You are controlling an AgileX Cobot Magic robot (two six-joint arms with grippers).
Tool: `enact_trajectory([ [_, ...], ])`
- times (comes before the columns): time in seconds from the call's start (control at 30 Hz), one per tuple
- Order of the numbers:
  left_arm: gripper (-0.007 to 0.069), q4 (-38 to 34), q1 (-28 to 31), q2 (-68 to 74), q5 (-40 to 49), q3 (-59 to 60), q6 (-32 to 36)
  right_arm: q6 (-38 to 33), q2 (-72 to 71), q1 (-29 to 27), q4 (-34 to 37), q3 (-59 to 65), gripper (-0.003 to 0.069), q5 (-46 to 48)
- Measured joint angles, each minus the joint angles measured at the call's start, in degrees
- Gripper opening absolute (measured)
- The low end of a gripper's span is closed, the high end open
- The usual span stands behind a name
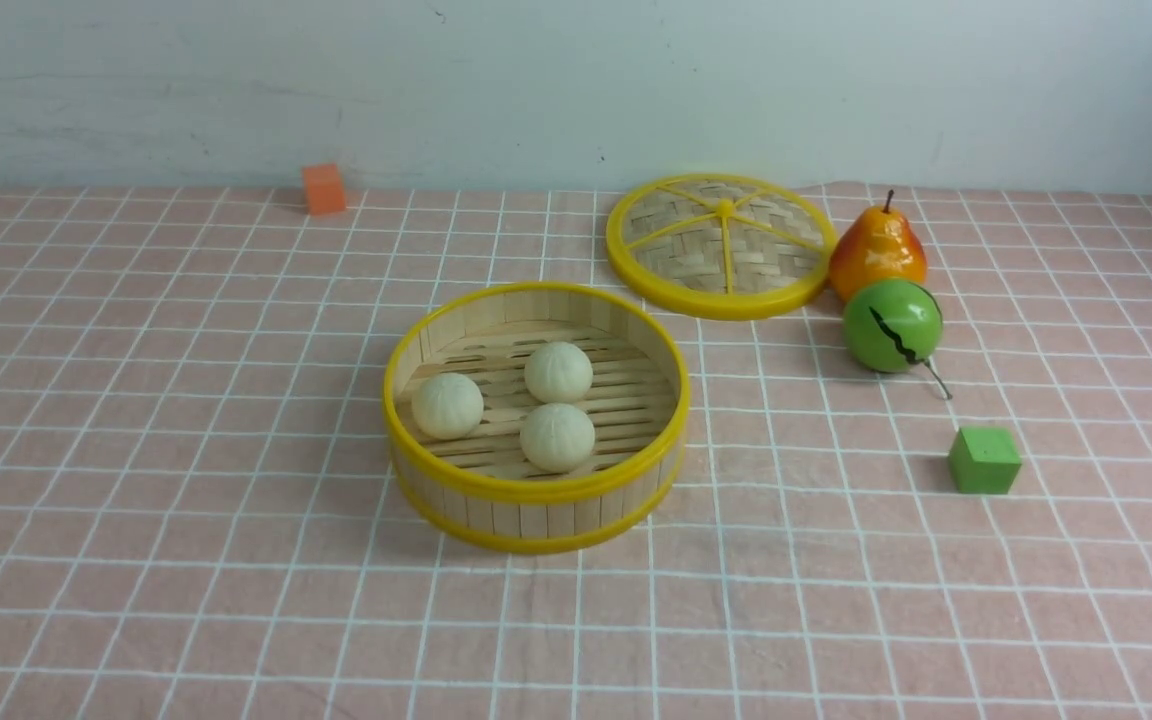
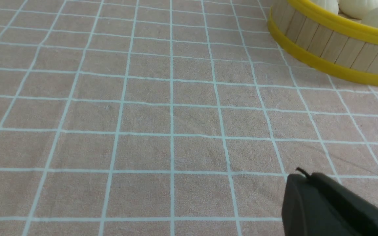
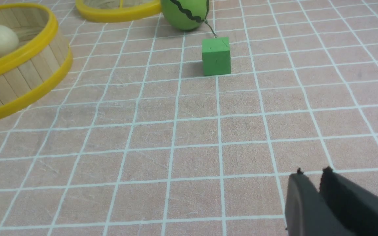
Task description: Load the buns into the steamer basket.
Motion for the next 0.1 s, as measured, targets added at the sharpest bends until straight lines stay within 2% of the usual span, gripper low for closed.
enact_trajectory([
  [0.1, -0.0014, 0.00, 0.00, 0.00, 0.00, 0.00, 0.00, 0.00, 0.00, 0.00, 0.00, 0.00, 0.0087, 0.00],
])
